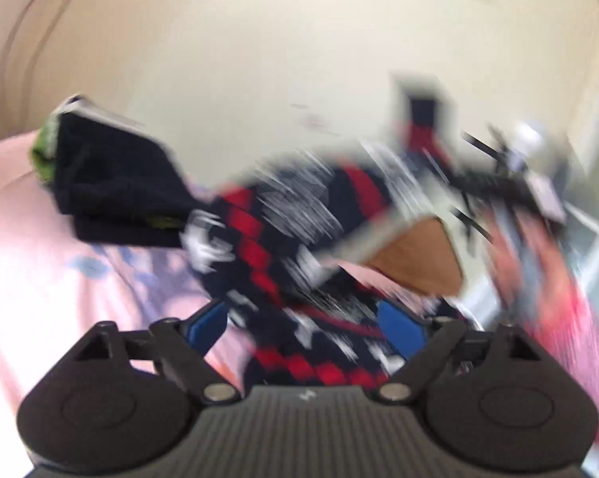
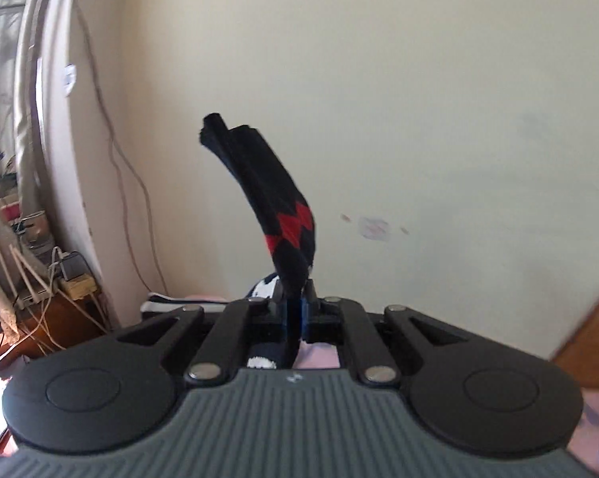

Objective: Fold small clothes

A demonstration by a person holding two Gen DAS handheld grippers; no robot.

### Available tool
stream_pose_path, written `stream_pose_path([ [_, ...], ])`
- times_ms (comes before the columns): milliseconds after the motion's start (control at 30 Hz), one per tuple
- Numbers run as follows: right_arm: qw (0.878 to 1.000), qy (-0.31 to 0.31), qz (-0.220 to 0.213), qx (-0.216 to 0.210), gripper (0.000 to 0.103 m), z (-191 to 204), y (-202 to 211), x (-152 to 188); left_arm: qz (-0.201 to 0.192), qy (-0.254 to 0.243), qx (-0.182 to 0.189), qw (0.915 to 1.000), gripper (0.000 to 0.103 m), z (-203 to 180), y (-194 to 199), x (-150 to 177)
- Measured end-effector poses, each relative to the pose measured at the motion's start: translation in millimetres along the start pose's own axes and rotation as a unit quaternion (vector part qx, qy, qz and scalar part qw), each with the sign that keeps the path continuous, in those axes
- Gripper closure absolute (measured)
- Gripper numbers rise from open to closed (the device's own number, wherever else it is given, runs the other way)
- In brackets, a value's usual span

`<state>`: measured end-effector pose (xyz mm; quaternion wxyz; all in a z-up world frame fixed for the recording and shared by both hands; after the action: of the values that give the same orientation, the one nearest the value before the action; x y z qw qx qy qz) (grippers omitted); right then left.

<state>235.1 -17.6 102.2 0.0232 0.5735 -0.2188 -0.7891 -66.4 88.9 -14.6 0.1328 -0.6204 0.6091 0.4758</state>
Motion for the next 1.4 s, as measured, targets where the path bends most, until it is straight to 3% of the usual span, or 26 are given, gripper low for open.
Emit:
stream_pose_path([
  [133, 0.995, -0.088, -0.009, 0.053, 0.094, -66.2, 45.2, 61.7, 0.040, 0.019, -0.060, 0.9972, 0.020, 19.7, -61.3, -34.4],
  [267, 0.984, -0.141, -0.022, 0.103, 0.094, -103.8, 72.7, 106.7, 0.081, 0.007, -0.070, 0.9943, 0.020, 16.7, -113.1, -43.8],
  [367, 0.977, -0.194, -0.013, 0.090, 0.094, -116.9, 72.9, 125.5, 0.144, -0.016, -0.062, 0.9874, 0.023, 2.0, -155.5, -31.9],
  [433, 0.979, -0.188, -0.005, 0.085, 0.094, -108.6, 58.7, 127.5, 0.179, -0.044, -0.078, 0.9798, 0.062, -6.9, -178.8, -19.6],
  [467, 0.980, -0.182, -0.005, 0.082, 0.094, -106.7, 56.9, 125.1, 0.184, -0.066, -0.104, 0.9753, 0.084, -5.9, -186.8, -13.4],
  [500, 0.981, -0.181, -0.009, 0.074, 0.094, -102.9, 54.9, 123.6, 0.171, -0.080, -0.113, 0.9755, 0.090, -9.7, -187.8, -14.4],
  [567, 0.982, -0.177, -0.034, 0.059, 0.094, -97.2, 60.1, 114.9, 0.122, -0.100, -0.104, 0.9821, 0.090, -22.8, -179.3, -29.1],
  [633, 0.982, -0.167, -0.076, 0.047, 0.094, -93.1, 67.3, 101.8, 0.037, -0.116, -0.096, 0.9879, 0.090, -37.2, -158.0, -54.6],
  [700, 0.979, -0.167, -0.111, 0.036, 0.094, -91.7, 74.1, 92.3, -0.034, -0.144, -0.100, 0.9840, 0.090, -46.3, -143.1, -66.9],
  [767, 0.977, -0.179, -0.110, 0.040, 0.092, -96.3, 70.2, 97.3, -0.066, -0.175, -0.122, 0.9747, 0.090, -45.4, -142.9, -59.0],
  [833, 0.980, -0.176, -0.042, 0.087, 0.082, -107.4, 49.4, 122.4, -0.047, -0.215, -0.183, 0.9582, 0.087, -31.0, -163.7, -36.2],
  [900, 0.972, -0.163, 0.060, 0.155, 0.079, -121.9, 30.0, 160.3, 0.030, -0.237, -0.245, 0.9398, 0.081, -6.3, -193.0, -7.8],
  [933, 0.969, -0.168, 0.076, 0.164, 0.079, -126.5, 31.5, 172.7, 0.030, -0.234, -0.244, 0.9406, 0.081, -4.3, -192.7, -6.1],
  [1000, 0.966, -0.206, 0.034, 0.155, 0.081, -132.3, 53.1, 171.0, -0.003, -0.229, -0.235, 0.9448, 0.074, -12.3, -176.2, -17.6],
  [1067, 0.962, -0.212, 0.009, 0.174, 0.078, -138.9, 74.8, 164.6, -0.034, -0.225, -0.244, 0.9427, 0.064, -15.1, -157.3, -29.4],
  [1100, 0.960, -0.212, 0.001, 0.182, 0.078, -141.0, 86.1, 161.6, -0.043, -0.217, -0.245, 0.9438, 0.064, -16.0, -150.9, -33.1],
  [1233, 0.953, -0.207, -0.046, 0.218, 0.078, -153.8, 132.7, 152.6, -0.034, -0.174, -0.177, 0.9681, 0.066, -36.4, -139.9, -42.8],
  [1300, 0.938, -0.228, -0.085, 0.248, 0.077, -172.7, 157.7, 156.0, -0.021, -0.187, -0.151, 0.9706, 0.066, -52.8, -145.0, -38.2],
  [1400, 0.909, -0.252, -0.138, 0.303, 0.075, -196.2, 207.4, 159.5, 0.006, -0.226, -0.118, 0.9668, 0.064, -78.6, -163.2, -17.1],
])
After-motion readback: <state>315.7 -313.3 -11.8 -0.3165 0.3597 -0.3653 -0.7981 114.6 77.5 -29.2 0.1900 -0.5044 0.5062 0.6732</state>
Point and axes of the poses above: each gripper's, at about its wrist camera, not at the fingertips, and y roughly against the way its jaws point, z to its left, x to its underside, the point moved 8 cm from there along -y, roughly the way its jaws point, and after that the axes turned 7 degrees about -x, right-handed, at the moved point
